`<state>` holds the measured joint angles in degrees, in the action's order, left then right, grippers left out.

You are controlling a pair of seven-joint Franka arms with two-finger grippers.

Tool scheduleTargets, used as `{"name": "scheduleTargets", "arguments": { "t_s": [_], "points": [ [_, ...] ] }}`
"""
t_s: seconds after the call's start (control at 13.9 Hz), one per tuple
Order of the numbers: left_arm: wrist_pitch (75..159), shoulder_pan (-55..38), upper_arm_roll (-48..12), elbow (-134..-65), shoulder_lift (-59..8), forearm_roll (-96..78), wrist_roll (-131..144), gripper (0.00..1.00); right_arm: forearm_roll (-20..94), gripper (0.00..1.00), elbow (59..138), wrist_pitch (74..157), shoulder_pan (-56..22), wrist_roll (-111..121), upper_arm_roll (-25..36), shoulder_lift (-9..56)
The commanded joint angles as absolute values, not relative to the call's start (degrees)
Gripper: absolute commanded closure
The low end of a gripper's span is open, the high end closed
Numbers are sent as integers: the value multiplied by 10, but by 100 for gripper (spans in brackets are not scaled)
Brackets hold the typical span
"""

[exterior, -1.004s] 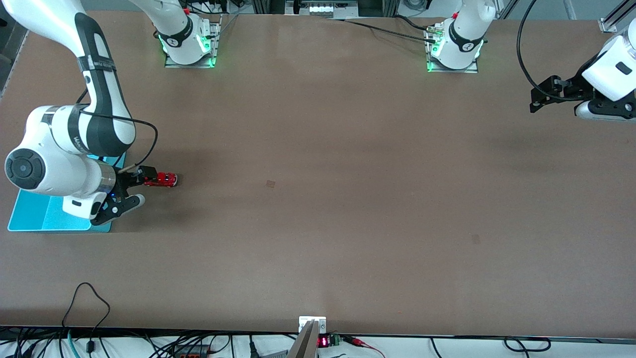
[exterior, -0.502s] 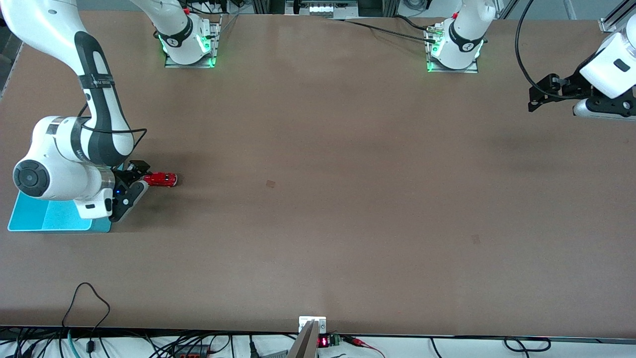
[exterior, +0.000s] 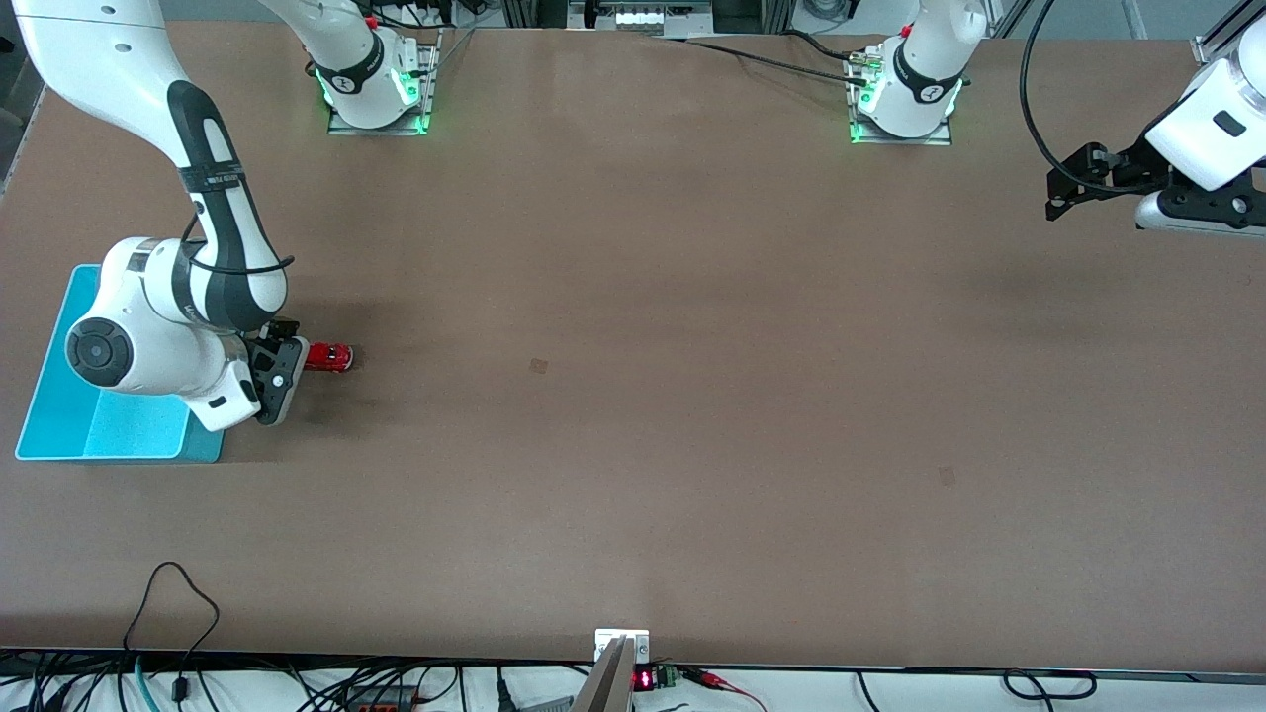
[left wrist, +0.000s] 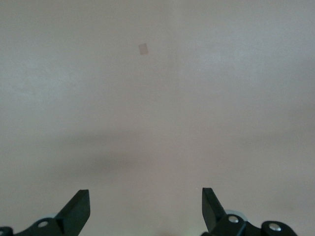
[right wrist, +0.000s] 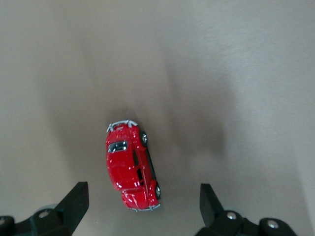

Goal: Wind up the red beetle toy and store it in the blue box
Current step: 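Lower the right gripper and grasp the red car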

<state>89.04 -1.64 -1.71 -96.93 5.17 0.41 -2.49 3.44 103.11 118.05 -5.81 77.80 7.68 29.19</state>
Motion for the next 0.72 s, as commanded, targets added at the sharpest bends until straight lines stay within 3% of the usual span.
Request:
{"name": "scheduleTargets", "arguments": {
  "t_s": [0.0,0.29,0.65],
  "points": [
    [889,-14,-18,-955,45,-3,-30,0,47,0,1072,1197,-47,809,73,277],
    [889,-16,-18,-952,41,-3,-30,0,47,0,1176,1318,-52,845,72,242],
    [889,-16,-19,-950,40,-4,-29,0,47,0,1204,1369,-51,878,60,243]
  ]
}}
